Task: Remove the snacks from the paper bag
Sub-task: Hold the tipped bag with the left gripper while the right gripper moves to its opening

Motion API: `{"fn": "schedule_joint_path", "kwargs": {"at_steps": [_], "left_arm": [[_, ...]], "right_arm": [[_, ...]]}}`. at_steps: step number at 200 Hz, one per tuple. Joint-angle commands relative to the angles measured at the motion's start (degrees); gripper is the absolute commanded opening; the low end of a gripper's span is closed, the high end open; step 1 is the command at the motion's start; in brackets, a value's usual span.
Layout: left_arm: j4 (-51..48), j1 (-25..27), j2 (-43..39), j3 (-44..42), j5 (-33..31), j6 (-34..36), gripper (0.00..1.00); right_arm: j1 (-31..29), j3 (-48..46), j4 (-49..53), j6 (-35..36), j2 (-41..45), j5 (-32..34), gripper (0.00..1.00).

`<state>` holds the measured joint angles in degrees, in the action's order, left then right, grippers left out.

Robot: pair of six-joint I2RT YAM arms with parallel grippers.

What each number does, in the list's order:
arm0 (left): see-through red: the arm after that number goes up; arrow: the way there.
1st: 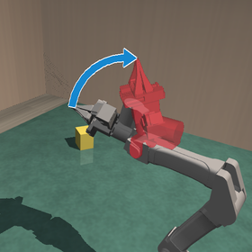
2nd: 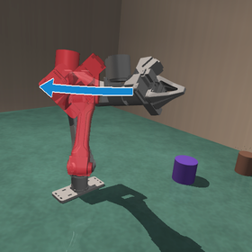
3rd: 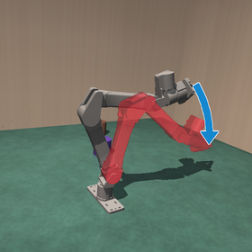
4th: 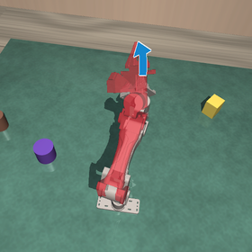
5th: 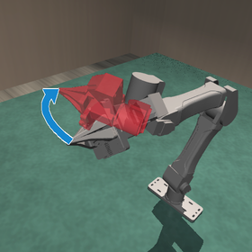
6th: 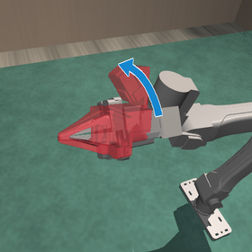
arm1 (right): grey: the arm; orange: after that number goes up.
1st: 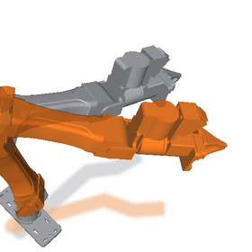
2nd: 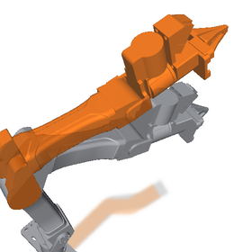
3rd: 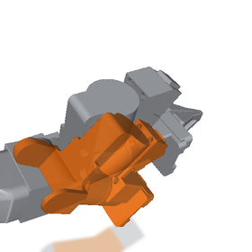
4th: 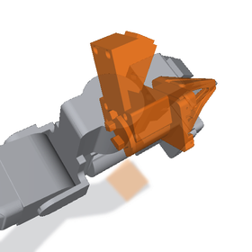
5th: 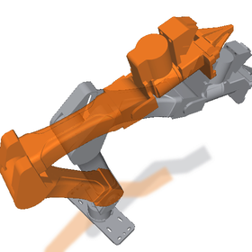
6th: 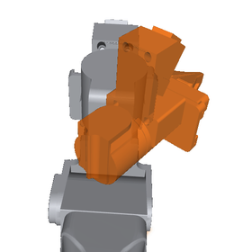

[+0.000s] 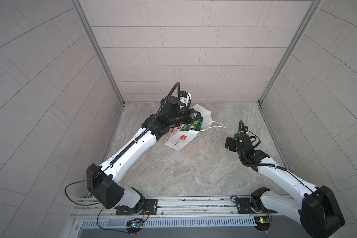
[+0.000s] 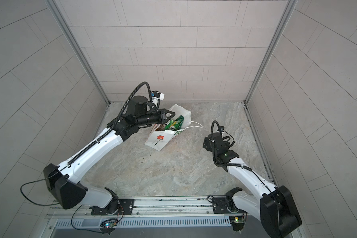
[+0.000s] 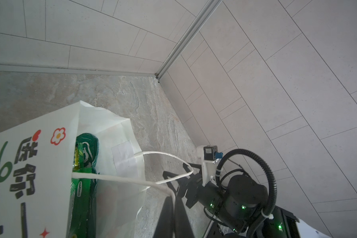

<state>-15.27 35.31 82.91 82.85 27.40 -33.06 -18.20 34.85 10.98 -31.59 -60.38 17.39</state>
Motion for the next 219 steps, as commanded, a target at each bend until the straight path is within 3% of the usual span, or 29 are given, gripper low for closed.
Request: {"fn": "schedule_joint_path", "kwargs": {"at_steps": [1,39,88,117,141,173,203,219], "left_arm": [[2.7,2.0,-1.7,-0.4,2.4,-0.4,0.00],[1.7,4.6,-2.1,-0.8,3.1,-0.2,0.00],[0.9,5.3,-3.6,-2.4,0.0,0.6,0.00],[0.7,5.2,-4.3,-2.9,-1.2,0.6,0.00],[1.0,5.2,-4.8,-3.6,-2.7,0.5,0.00],[1.2,5.2,-4.8,-3.8,-3.6,0.1,0.00],[2.4,5.2,-5.1,-4.4,-3.0,-0.7,0.00],[3.2,5.2,-5.1,-4.8,-2.6,-1.0,0.00]], "right_arm": [[4.6,4.1,8.8,3.3,2.0,2.9,1.00],[8.5,10.0,10.6,8.6,5.5,-6.2,1.00],[8.2,12.7,7.9,11.0,5.1,-33.1,0.98],[6.3,10.2,6.3,10.5,5.5,-44.0,0.92],[2.3,7.1,5.6,10.9,6.8,-46.6,0.86],[-2.5,3.7,5.3,9.7,10.6,-42.7,0.84],[-3.6,1.8,4.5,8.0,11.6,-42.3,0.82],[-4.2,1.4,2.6,6.3,9.6,-44.3,0.75]]}}
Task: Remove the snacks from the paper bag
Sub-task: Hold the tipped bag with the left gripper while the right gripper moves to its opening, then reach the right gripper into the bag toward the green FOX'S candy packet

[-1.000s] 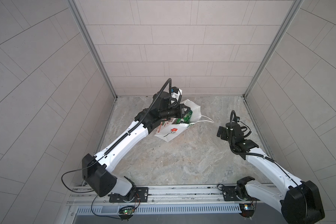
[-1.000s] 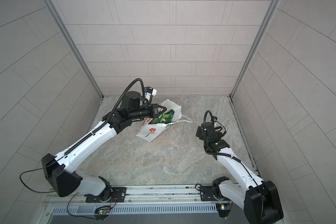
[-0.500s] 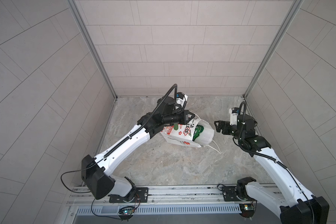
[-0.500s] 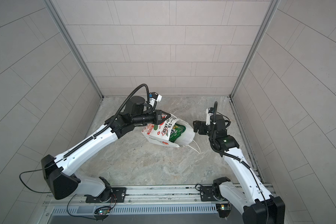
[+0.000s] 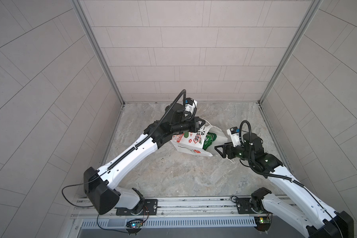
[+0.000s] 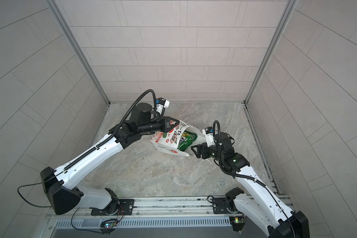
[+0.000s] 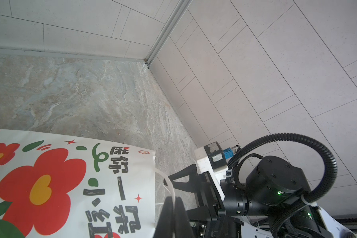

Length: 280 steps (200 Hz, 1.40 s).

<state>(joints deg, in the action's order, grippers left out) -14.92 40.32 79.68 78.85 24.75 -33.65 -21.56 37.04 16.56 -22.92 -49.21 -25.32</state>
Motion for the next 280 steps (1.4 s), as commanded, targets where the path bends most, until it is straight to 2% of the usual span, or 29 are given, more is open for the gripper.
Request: {"fn": "schedule_joint_path", "kwargs": {"at_steps": [1,23,34,53,94,141,171,199,243,280], "left_arm": [[2.8,0.3,-1.9,-0.8,0.0,-0.5,0.00],[3.0,0.2,-1.8,-0.7,0.9,-0.5,0.00],[3.0,0.2,-1.7,-0.7,1.2,-0.5,0.00],[3.0,0.3,-1.6,-0.6,1.4,-0.6,0.00],[3.2,0.2,-1.5,-0.4,1.9,-0.6,0.00],[3.2,0.3,-1.2,-0.1,2.0,-0.7,0.00],[3.2,0.3,-1.2,0.2,1.5,-0.8,0.00],[2.7,0.2,-1.2,0.4,0.7,-0.9,0.00],[2.2,0.3,-0.7,1.2,-0.5,-1.3,0.00],[1.8,0.3,-0.4,1.5,-1.1,-1.7,0.00]], "right_arm": [[-0.9,-0.8,-3.3,-2.5,-1.6,-1.6,0.75],[-2.8,-1.0,-7.2,-4.8,-4.5,-1.8,0.65],[-4.0,-1.3,-10.0,-6.7,-5.5,-0.2,0.64],[-5.1,-4.5,-16.9,-12.2,-6.7,3.1,0.54],[-5.8,-8.6,-28.4,-25.5,-9.4,10.2,0.50],[-6.9,-8.8,-34.3,-30.5,-12.9,10.3,0.48],[-7.2,-8.9,-37.2,-30.9,-14.7,7.4,0.46],[-7.4,-9.4,-38.6,-30.3,-14.9,5.4,0.40],[-9.0,-9.5,-37.7,-24.8,-14.9,1.3,0.27],[-10.3,-9.3,-35.5,-19.9,-15.9,-1.4,0.25]]}}
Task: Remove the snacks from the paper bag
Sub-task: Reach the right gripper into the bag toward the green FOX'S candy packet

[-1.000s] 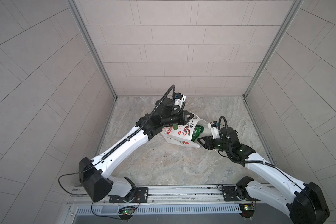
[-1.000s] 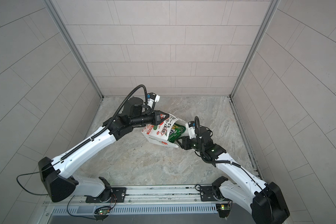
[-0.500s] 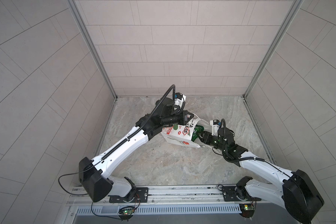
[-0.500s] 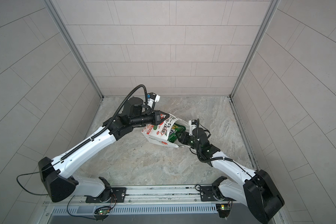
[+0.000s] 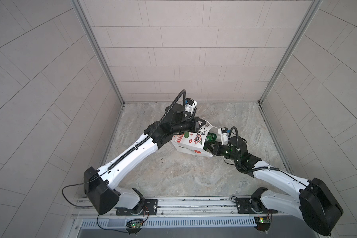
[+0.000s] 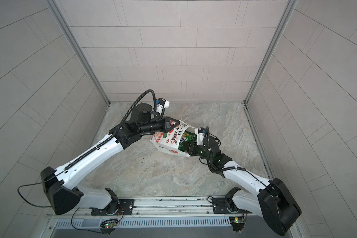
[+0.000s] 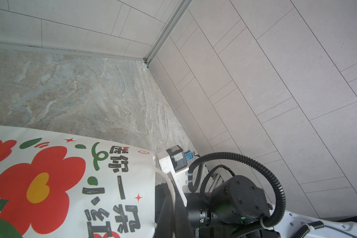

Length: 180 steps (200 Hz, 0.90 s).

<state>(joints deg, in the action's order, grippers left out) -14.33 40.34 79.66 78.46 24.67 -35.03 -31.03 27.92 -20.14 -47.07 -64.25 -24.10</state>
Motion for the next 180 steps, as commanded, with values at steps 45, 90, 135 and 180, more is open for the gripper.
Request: {"fn": "schedule_joint_path", "kwargs": {"at_steps": [45,90,135,180], "left_arm": [[1.0,0.3,-0.4,2.1,-0.8,-0.3,0.00],[0.9,0.3,-0.8,1.8,0.7,0.4,0.00],[0.9,0.3,-0.8,1.6,1.7,0.7,0.00],[0.9,0.3,-0.8,1.3,2.4,0.9,0.00]], "right_arm": [[-1.5,1.1,3.3,7.8,-3.7,-3.7,0.24],[-1.6,2.2,1.4,4.7,-6.2,0.5,0.34],[-1.6,2.0,-4.2,-3.1,-7.8,5.8,0.45],[-1.5,1.3,-8.0,-7.8,-9.6,8.7,0.52]]}}
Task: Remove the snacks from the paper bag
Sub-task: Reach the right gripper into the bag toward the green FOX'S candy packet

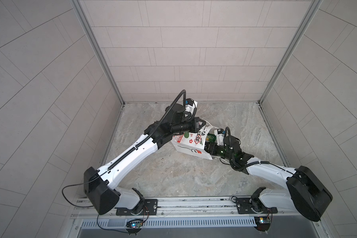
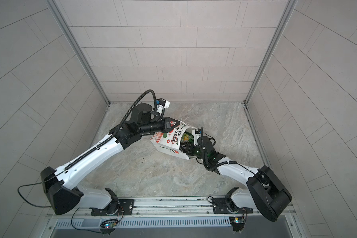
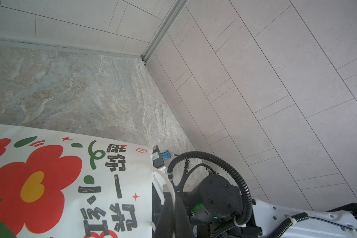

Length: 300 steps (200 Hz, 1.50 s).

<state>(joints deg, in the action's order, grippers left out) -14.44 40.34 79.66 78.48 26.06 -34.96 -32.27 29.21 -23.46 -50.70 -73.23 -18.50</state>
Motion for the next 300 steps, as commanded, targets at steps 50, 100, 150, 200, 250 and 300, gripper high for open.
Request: {"fn": "schedule_joint_path", "kwargs": {"at_steps": [50,100,150,200,250,300], "left_arm": [[0.9,0.3,-0.5,1.3,1.4,1.2,0.00],[0.6,0.2,-0.6,1.3,1.5,1.5,0.00],[-0.4,0.2,-0.7,1.7,1.0,2.2,0.00],[-2.2,0.2,-1.4,1.9,-0.7,3.5,0.00],[-2.7,0.2,-1.7,1.7,-1.7,4.1,0.00],[-2.8,0.3,-1.9,1.9,-2.0,4.2,0.00]], "right_arm": [[-0.3,0.7,-4.0,-6.1,-1.3,7.0,0.64],[-0.3,3.2,-5.7,-7.1,-4.6,6.5,0.61],[-0.3,5.7,-7.9,-7.0,-7.8,2.6,0.19],[-0.3,5.9,-2.4,-3.7,-3.7,1.1,0.00],[-0.3,3.8,10.7,1.4,4.6,7.9,0.16],[-0.2,3.6,18.7,1.8,5.3,12.1,0.36]]}}
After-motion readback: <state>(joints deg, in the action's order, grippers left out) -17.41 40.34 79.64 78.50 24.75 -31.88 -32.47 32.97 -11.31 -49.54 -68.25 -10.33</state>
